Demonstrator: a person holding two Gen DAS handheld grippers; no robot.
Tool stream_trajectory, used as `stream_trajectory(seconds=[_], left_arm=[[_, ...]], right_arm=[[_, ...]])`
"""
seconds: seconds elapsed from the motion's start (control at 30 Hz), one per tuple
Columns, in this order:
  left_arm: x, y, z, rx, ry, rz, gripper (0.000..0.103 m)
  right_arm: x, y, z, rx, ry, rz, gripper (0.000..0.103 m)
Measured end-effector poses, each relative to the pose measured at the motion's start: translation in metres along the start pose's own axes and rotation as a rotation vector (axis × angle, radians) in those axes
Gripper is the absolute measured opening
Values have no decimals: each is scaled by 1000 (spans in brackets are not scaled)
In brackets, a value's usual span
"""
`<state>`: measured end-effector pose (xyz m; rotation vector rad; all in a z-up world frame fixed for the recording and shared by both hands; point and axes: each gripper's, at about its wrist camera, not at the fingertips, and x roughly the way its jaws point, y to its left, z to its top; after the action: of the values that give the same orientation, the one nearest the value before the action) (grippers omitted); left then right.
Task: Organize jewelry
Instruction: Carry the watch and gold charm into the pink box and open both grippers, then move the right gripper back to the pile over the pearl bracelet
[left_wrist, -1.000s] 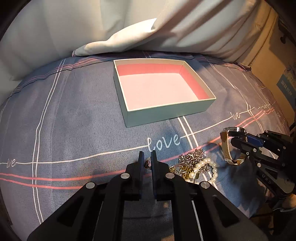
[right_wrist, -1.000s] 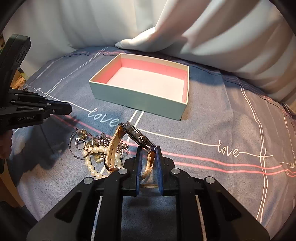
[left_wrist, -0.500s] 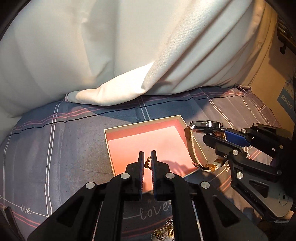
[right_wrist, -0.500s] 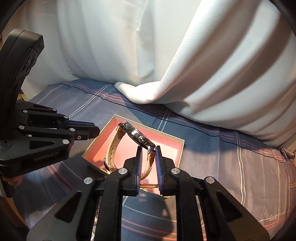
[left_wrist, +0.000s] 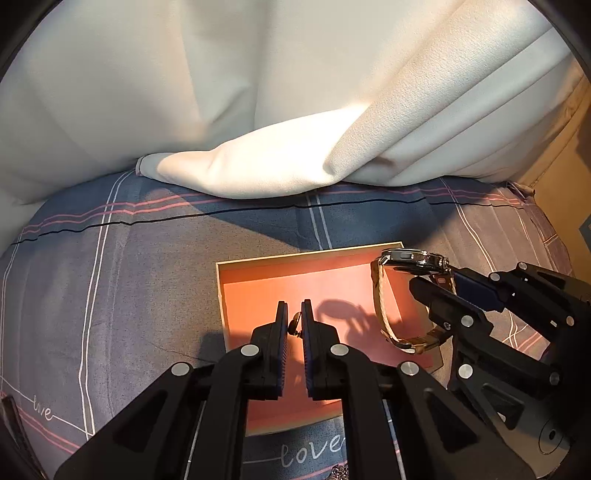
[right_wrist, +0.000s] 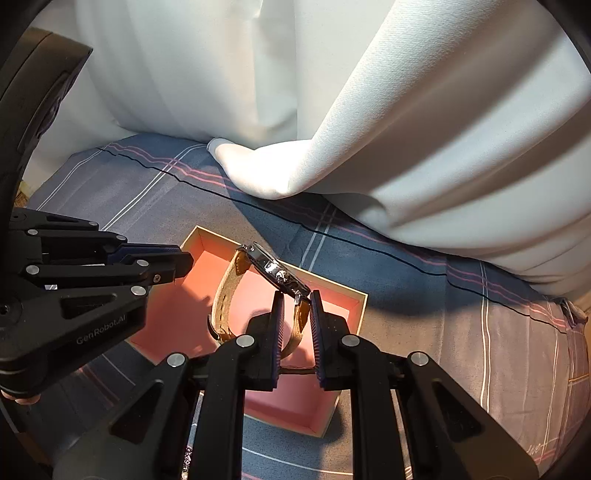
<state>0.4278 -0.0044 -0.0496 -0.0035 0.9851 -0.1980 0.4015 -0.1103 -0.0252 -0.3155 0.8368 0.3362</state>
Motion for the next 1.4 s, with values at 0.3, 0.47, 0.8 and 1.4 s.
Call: stream_trajectory(seconds=[0.3,0.47,0.8,1.4], left_arm=[[42,-2,-5,-30,131,18,8],[63,8,-10,-55,215,32,8],[2,14,-36,-11,60,-31,68],[-13,-3,-191,65,51,-84,80]], right_arm=[[41,-2,-16,-12,142,-9,15],[47,-3,-24,-10,189,3,16],[-15,-14,-54,19,28,8,59],[-25,73,-199,17,69,242,75]])
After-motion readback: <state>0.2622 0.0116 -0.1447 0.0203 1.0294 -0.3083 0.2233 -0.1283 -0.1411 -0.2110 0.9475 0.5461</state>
